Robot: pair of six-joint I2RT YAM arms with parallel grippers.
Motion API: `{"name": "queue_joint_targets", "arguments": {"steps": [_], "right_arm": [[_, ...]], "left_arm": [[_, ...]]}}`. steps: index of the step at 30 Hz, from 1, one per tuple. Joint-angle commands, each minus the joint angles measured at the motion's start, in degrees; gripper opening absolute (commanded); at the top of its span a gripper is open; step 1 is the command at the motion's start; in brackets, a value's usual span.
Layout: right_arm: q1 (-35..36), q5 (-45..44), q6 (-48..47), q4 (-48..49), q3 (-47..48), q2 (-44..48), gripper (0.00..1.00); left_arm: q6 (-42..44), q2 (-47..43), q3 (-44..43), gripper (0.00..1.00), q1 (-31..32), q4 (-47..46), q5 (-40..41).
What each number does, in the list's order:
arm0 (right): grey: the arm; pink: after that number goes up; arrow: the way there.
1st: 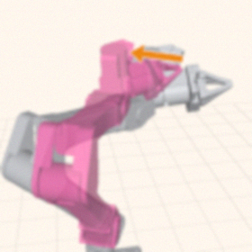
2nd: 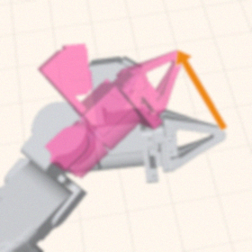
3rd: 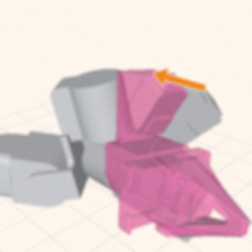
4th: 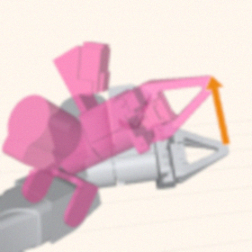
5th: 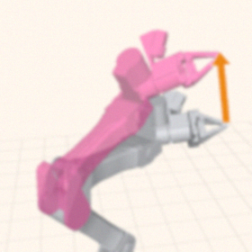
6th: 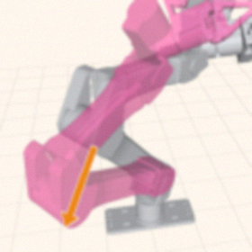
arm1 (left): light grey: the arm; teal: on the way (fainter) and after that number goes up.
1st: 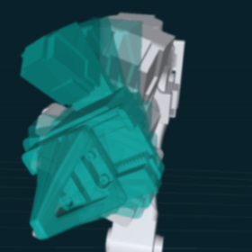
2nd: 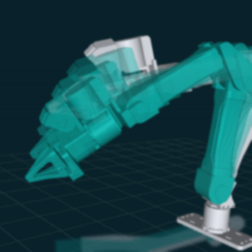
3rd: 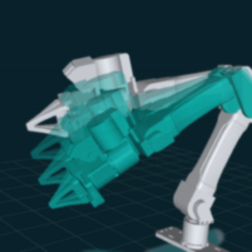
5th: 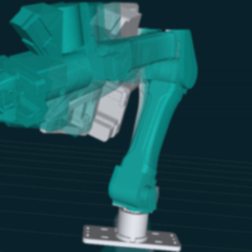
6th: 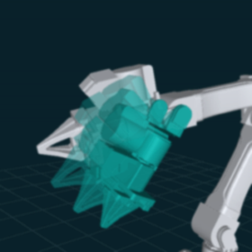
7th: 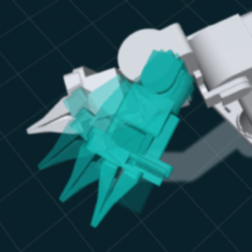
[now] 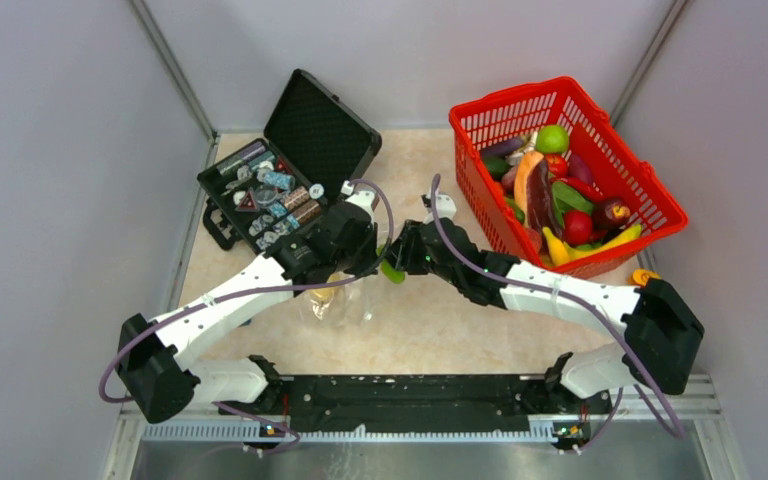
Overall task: Place the food in the zip-top bag and seal the zipper
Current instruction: Place the fake vegetable in the zipper food storage bag, then pick up the fake vegetable from the bin.
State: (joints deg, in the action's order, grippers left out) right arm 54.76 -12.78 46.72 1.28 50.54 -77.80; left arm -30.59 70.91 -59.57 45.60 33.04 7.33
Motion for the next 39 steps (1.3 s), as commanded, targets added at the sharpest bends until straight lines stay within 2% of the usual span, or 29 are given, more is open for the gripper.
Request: {"name": "queue_joint_targets", "arguments": {"steps": [1, 5, 10, 15, 22, 25, 28, 30, 33, 37, 39], "right_arm": [[1.92, -4.12, -5.33, -3.3, 6.2, -0.96, 0.22], [1.96, -3.39, -5.62, -2.09, 5.74, 0.16, 0.49], [1.96, -2.92, -5.68, 0.0, 3.78, 3.21, 0.63], [1.97, -2.92, -5.07, 3.08, 1.01, 7.68, 0.65], [1.96, -9.43, -6.04, 0.63, -1.9, 15.51, 0.64], [1.93, -11.92, -9.75, 0.65, -2.86, 19.18, 0.64], [1.04, -14.03, -17.44, -1.73, 0.3, 22.25, 0.65], [-1.73, -16.68, -22.43, -6.18, 3.95, 23.29, 0.67], [-10.53, -17.07, -27.69, -12.05, 9.05, 23.98, 0.69], [-26.62, -10.34, -31.25, -16.56, 12.83, 23.92, 0.69], [-34.03, -3.0, -31.87, -17.72, 13.8, 22.86, 0.66]], "left_arm": [[-0.35, -1.14, -1.83, 0.0, 0.32, -1.61, 0.66], [-0.35, -1.52, -1.95, 0.0, 0.3, -1.13, 1.0], [-0.06, -2.64, -1.87, 0.0, 0.33, -0.18, 3.11], [0.0, -4.12, -2.02, 0.0, 0.27, -0.1, 3.92], [-0.74, -7.07, -1.71, 0.0, 0.19, 1.02, 8.04], [-0.54, -8.09, -0.81, 0.0, 0.19, -0.09, 9.24], [-0.65, -8.05, -0.42, 0.0, 0.19, -0.43, 8.7], [-0.9, -7.71, -0.16, 0.0, 0.19, -0.58, 7.83], [-0.96, -7.23, -0.06, 0.0, 0.24, -0.41, 6.99], [-0.79, -7.23, 0.26, 0.0, 0.19, -0.17, 6.69], [-0.65, -7.28, 0.58, 0.0, 0.19, -0.47, 6.74]]}}
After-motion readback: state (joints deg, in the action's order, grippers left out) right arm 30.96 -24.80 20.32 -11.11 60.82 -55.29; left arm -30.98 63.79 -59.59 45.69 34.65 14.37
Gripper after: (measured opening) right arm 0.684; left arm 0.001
